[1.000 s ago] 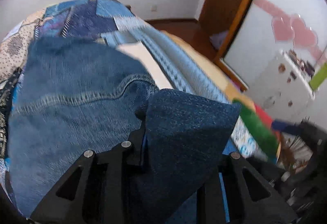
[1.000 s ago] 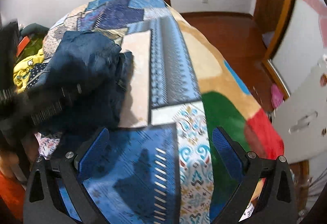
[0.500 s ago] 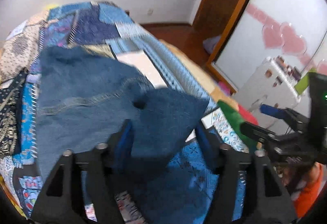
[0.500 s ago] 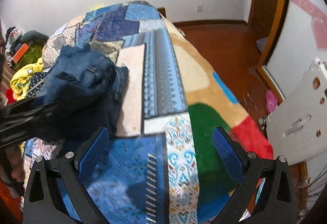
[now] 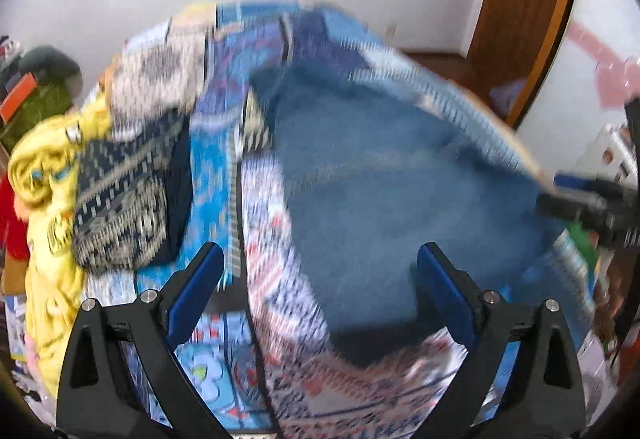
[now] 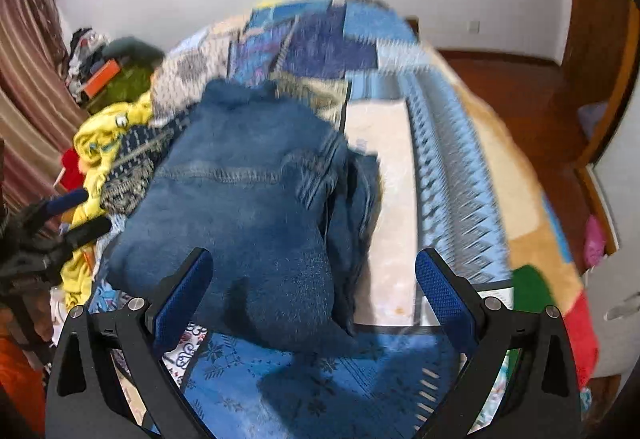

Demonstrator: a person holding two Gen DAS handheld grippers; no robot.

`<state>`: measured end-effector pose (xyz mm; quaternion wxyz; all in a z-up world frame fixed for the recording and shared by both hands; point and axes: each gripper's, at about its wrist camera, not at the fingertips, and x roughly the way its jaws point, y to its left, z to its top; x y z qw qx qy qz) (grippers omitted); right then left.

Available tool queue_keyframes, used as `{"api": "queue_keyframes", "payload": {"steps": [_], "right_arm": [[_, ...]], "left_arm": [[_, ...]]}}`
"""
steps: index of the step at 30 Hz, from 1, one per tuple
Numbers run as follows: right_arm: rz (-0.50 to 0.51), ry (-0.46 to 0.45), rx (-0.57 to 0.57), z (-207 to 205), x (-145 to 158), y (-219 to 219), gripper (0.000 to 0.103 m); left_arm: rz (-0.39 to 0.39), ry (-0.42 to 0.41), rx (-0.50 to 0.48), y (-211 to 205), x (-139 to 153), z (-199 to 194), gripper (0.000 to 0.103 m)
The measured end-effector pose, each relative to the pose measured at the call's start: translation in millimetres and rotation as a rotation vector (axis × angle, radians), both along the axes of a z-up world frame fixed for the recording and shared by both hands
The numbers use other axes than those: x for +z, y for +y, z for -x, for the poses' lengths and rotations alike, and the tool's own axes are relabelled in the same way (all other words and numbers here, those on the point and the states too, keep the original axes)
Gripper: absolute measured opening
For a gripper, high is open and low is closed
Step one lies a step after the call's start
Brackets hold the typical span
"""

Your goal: Fold large clothes

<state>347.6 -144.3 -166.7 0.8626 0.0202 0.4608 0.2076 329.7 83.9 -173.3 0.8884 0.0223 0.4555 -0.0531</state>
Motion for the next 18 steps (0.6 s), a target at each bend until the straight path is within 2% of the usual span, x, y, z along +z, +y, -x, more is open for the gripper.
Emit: {"api": "queue_keyframes", "payload": {"steps": [3,4,6,9,12,16,18], "right_arm": [[0.066,0.042,0.003,-16.9,-15.9,-0.8,0.101],[0.086,0.061,0.004,-24.7,-20.4,-3.5,0.101],[0.046,0.122,0.036,-38.7,-24.4,-11.3,0.101],[0.035,0.160,0.025,-47.2,-17.7,-14.4,0.101],[0.025,0.113,0.045,-49.2,1.5,-7.3,0.101],[0.013,0.068,0.100,-55.8,14.1,12.8,0.101],[0.017,0.065,0.123,-61.7,12.5,22.9,0.101]], "left_arm": [[0.028,0.021,0.004,5.1,-20.3,5.1,0.099],[0.060,0.018,0.010,8.2,-23.2,7.0,0.099],[0.099,0.026,0.017,12.6,-25.6,11.0,0.099],[0.154,0.067,-0.007,20.1,-24.6,2.2,0.098],[0.200,0.056,0.006,29.0,-9.4,-11.4,0.098],[0.161,0.013,0.038,35.3,11.6,-40.9,0.098],[0.168,0.020,0.040,37.5,12.5,-57.4,0.098]]}}
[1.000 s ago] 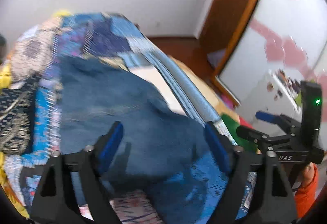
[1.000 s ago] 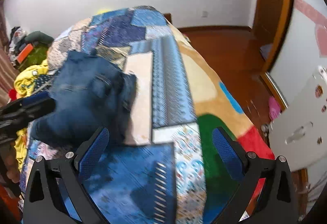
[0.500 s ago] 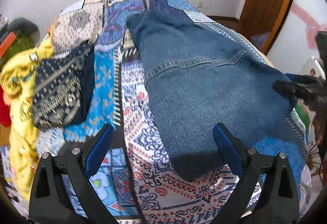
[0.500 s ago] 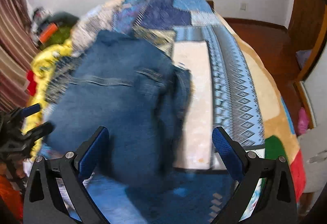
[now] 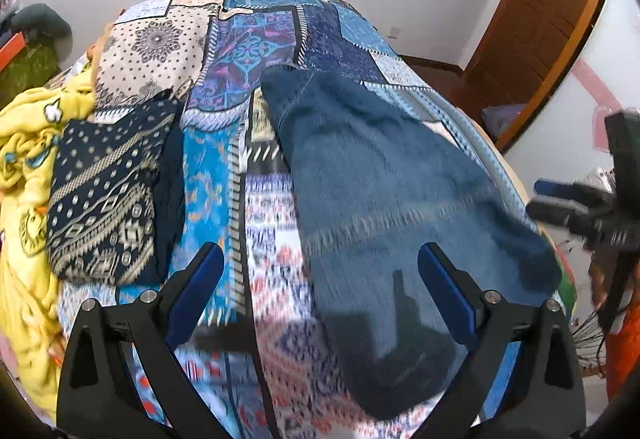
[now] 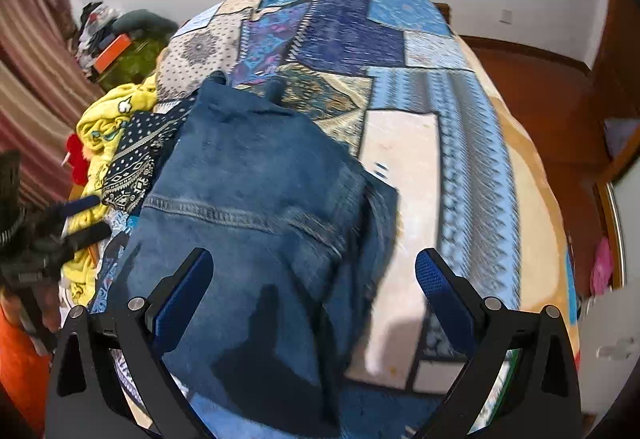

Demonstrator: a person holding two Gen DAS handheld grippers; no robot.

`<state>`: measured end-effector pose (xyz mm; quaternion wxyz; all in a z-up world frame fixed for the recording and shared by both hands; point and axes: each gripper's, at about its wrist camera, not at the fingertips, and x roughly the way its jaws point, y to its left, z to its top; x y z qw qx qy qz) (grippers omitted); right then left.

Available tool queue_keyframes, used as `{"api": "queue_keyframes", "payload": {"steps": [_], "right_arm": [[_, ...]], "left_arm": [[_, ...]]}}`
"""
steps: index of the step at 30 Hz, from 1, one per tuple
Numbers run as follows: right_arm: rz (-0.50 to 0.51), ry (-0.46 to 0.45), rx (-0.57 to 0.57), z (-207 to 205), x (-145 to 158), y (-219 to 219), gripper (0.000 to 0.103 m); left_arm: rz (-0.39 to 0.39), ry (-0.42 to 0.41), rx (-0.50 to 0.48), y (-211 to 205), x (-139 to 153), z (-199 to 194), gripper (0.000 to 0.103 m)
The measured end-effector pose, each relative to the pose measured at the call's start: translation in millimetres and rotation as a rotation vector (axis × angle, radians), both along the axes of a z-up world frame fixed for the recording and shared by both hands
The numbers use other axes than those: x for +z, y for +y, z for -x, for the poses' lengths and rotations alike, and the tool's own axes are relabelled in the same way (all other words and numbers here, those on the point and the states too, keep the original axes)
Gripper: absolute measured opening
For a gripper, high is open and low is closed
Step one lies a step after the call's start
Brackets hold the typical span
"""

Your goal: Fold large clothes

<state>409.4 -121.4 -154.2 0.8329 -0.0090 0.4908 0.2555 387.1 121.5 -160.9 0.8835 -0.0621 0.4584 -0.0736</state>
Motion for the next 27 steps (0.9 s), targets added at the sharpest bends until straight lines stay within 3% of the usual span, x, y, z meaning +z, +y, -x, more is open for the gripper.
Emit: {"api": "queue_keyframes", "payload": {"steps": [4,8,11,12,15,17,22,27], "right_arm": [[0.049,0.069,0.029,-17.6,-26.0,11.4,0.101],[0.134,0.086,0.003,-29.5,-40.8,-5.0,0.100],[0.085,0.106,0.001,-33.2,-38.9,-29.8,0.100],[0.081,0.099,-0.002,-32.8,-35.4,-34.8,0.100],[0.216,-0.024,-0.075,-28.3,-18.4,-44.7,0.101],[0.148,-0.018,-0.072,-25.3,-7.7,-53.7,0.101],[-0.132,0.116,-0.037,-16.7,-0.7,-59.3,0.101],[-0.192,0.244,0.032,-12.7,-29.4,-33.7,0.101]], "left_arm": [[-0.036,0.029,0.008,-3.6,-13.5,-21.9,0.098],[-0.084,0.057,0.020,-4.0,-29.5,-31.2,0.098],[-0.083,0.053,0.019,1.0,-31.4,-30.2,0.098],[-0.095,0.047,0.024,2.0,-29.5,-29.0,0.098],[-0.148,0.010,0.055,7.9,-17.0,-24.7,0.098],[-0.121,-0.001,0.046,12.0,-7.5,-21.6,0.098],[-0.013,0.027,-0.010,10.5,0.5,-16.1,0.098],[0.152,0.133,-0.059,4.8,-20.2,-15.9,0.098]]}}
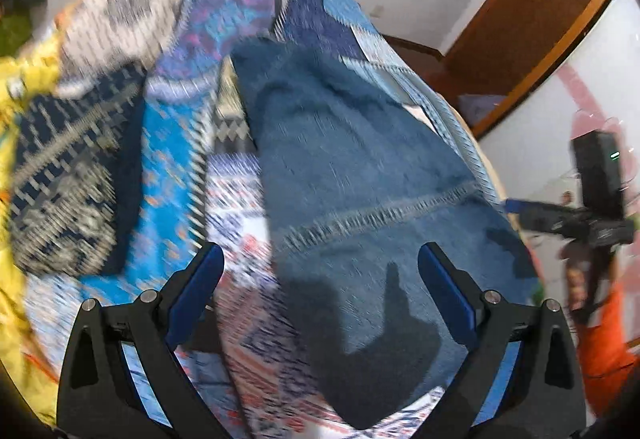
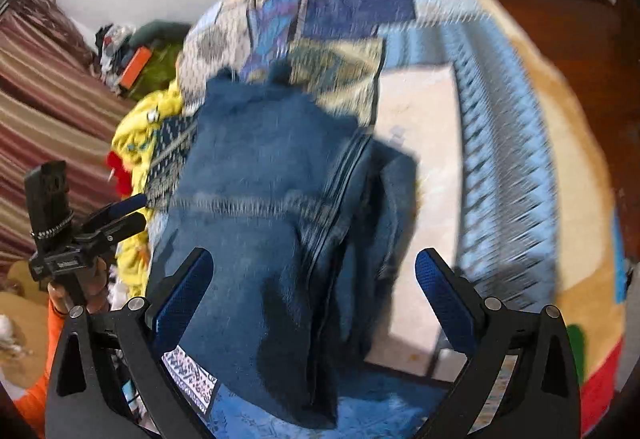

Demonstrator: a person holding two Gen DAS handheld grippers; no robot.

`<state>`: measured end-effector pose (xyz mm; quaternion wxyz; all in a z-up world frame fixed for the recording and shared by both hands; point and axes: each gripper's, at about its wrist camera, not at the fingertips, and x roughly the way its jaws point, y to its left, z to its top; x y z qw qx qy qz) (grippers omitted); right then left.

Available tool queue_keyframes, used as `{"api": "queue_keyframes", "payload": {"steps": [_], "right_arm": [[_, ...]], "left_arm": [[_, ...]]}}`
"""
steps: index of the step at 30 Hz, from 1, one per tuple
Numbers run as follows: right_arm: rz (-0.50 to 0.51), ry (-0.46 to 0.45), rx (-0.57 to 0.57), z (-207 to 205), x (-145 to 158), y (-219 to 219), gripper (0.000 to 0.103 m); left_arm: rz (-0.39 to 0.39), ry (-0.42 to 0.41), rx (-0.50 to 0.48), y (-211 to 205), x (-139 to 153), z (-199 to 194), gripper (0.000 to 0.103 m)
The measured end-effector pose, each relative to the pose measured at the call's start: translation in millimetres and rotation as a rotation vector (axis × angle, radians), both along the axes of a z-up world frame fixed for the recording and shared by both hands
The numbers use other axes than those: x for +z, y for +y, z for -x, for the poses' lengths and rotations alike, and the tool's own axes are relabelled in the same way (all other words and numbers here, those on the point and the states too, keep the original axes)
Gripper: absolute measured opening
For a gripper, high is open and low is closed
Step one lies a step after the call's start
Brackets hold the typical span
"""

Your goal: Fold large clothes

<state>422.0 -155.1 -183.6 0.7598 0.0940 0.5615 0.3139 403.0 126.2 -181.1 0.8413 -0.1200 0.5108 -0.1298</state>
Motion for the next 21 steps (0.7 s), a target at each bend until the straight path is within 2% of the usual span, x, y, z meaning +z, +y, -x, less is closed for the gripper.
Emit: {"api": "queue_keyframes", "payload": {"steps": [5,8,14,18,19,21], "right_arm": [[0.004,0.156,0.003,-12.1,-47.2,12.4,0.101],[-0.061,0.237,0.002,-21.4,-65.2,11.6,0.101],[-0.156,0.278,-0.023,-35.7,-75.6,10.4,0.100],[-0.148,0.260,-0.015,-34.7,-73.2,17.4,0.090],[-0.148,0.256,-0.015,-34.6,-72.2,17.1,0.084],[-0.161,0.258,-0.020,-31.2,-71.4,15.7,0.072]], "left_arm": [[0.123,0.152,0.004,-0.7,-39.7,-12.9,0.098],[0.198,0.199,-0.013,-3.7,-56.6,-22.9,0.098],[0.273,0.251,-0.019,-10.3,-76.6,-43.2,0.098],[0.353,0.265,0.000,-8.9,-84.8,-51.2,0.088],[0.357,0.264,0.004,-8.9,-85.2,-51.4,0.086],[0.354,0.252,0.016,-9.2,-83.0,-49.3,0.077]]}}
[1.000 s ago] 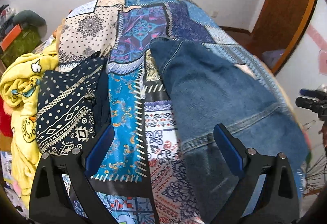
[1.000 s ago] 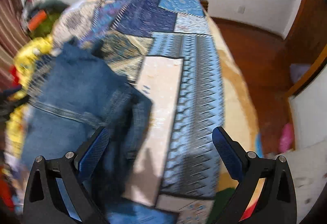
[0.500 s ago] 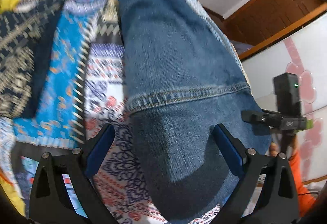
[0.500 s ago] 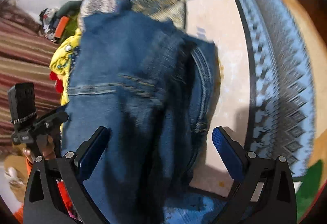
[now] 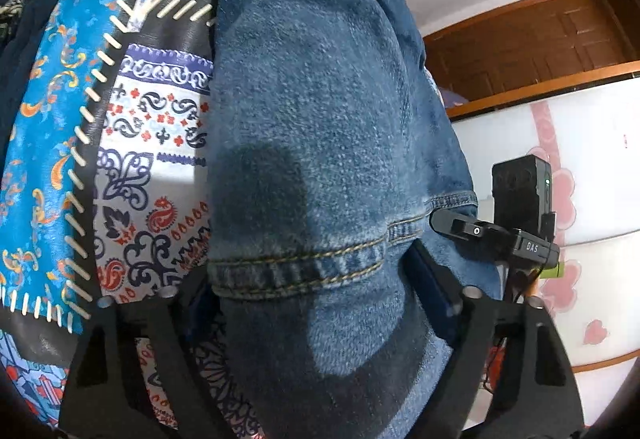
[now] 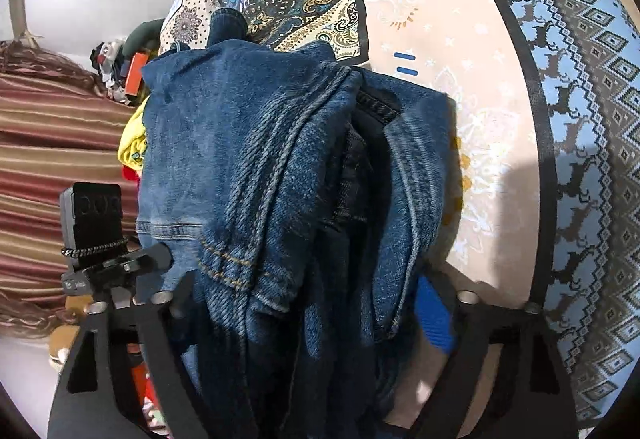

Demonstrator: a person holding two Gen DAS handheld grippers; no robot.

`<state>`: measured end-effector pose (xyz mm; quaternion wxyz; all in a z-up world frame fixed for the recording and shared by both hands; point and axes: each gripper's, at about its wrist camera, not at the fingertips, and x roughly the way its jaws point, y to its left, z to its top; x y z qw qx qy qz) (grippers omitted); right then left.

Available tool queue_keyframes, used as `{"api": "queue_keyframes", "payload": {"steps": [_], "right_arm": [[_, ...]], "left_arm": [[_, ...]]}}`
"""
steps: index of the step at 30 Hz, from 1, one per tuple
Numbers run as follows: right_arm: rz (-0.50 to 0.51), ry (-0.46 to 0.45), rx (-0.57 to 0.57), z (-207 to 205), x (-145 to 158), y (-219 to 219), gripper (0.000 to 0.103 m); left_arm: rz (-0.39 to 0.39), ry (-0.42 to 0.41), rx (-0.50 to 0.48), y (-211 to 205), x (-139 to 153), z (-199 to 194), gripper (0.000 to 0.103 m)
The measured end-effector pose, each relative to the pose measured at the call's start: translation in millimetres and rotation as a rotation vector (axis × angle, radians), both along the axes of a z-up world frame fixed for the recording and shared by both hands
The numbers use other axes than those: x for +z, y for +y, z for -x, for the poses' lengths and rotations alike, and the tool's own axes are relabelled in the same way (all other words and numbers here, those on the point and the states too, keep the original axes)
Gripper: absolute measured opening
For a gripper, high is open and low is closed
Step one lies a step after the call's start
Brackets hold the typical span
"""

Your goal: Fold large clothes

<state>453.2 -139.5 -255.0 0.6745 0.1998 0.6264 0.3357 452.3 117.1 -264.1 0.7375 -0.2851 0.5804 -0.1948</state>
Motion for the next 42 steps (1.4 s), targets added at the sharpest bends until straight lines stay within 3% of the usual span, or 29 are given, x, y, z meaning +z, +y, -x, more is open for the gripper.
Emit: {"api": "queue_keyframes", "payload": {"steps": [2,8,16,22,26,30,33,40,42], "right_arm": [[-0.012,0.002,-0.009,2.2,3.4,-6.3,0.057],[0.029,-0.085,0.004,11.3,42.7,16.7,0.037],[-0.046,-0.220,0.039,24.0,112.7,53.7,0.035],[-0.106,-0.347,0.089,23.4,171.8,113.4,0.035],[-0.149,-0.403,0.119,16.0,195.1,160.8,0.035],[-0.172,-0.427,0.144,9.6,197.4,202.0,0.035],[-0.181,-0.403,0.160,1.0,183.0,235.0,0.035],[-0.141,-0.291,0.175,-24.2,111.2,303.4,0.035],[-0.105,-0.253,0.178,-31.5,83.3,319.3,0.035]], "left_arm": [[-0.016,-0.025,-0.001,-0.5,7.5,4.7,0.067],[-0.044,-0.134,-0.010,-3.2,50.5,22.8,0.048],[-0.074,-0.323,0.046,36.8,136.0,47.3,0.046],[-0.118,-0.451,0.120,105.7,198.5,61.3,0.046],[-0.164,-0.508,0.172,151.3,227.8,60.5,0.046],[-0.200,-0.520,0.217,195.4,230.4,61.9,0.046],[-0.220,-0.496,0.245,226.1,216.2,54.3,0.046],[-0.225,-0.344,0.304,288.7,138.7,25.8,0.046],[-0.212,-0.265,0.322,304.4,100.1,14.9,0.046]]}}
